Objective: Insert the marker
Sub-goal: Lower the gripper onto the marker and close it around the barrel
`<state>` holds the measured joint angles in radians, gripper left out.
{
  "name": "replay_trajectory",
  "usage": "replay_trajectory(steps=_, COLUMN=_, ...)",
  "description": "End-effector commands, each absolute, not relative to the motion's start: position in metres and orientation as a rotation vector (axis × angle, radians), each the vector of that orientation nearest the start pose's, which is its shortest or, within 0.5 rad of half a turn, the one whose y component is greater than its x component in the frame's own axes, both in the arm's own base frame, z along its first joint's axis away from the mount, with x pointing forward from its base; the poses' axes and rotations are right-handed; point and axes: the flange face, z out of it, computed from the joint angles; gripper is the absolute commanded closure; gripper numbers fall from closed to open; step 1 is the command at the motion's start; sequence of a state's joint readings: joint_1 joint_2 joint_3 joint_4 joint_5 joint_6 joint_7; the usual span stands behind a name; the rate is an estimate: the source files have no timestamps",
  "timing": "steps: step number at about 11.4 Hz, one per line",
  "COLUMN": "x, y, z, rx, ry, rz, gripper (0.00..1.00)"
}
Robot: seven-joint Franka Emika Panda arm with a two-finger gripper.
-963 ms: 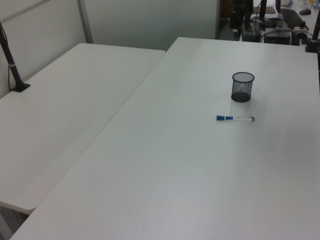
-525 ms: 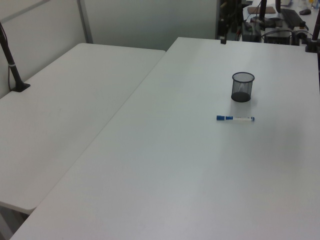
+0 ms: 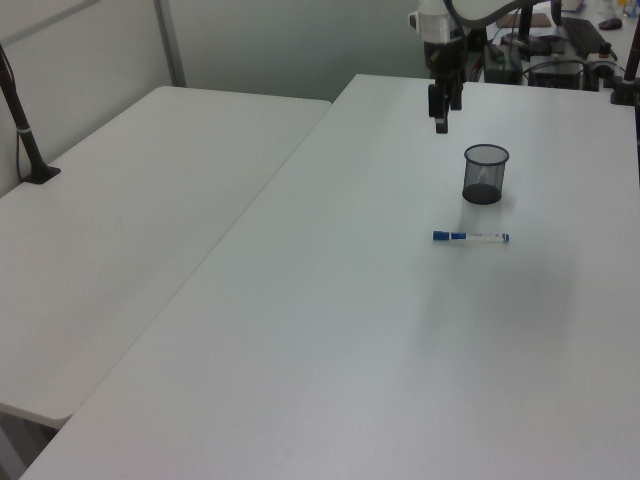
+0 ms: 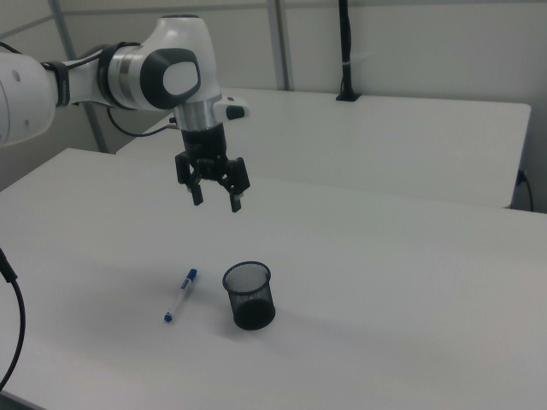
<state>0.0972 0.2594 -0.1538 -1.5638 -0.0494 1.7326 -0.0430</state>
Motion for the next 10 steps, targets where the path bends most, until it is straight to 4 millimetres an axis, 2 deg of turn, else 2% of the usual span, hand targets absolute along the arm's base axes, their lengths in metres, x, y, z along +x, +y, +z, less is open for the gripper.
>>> replay_trajectory(steps=1, x=0.629, y=-0.015, z=0.458, rx=-3.147, ry=-0.224, rz=0.257, gripper=0.00)
replay_trajectory(steps=3, x=0.634, y=-0.010, z=0.430, rx=-3.133, ry=-0.317, rz=0.318, gripper=0.00)
replay_trajectory(steps=5, x=0.633, y=0.012, z=0.400, rx=-3.116, ry=-0.433, rz=0.402, gripper=0.00)
replay_trajectory(steps=8, x=0.633, y=0.045, z=0.360, rx=-3.103, ry=-0.499, rz=0.507, gripper=0.10)
replay_trajectory(steps=10, x=0.631, y=0.058, z=0.344, rx=-3.099, ry=-0.530, rz=0.546, gripper=0.15)
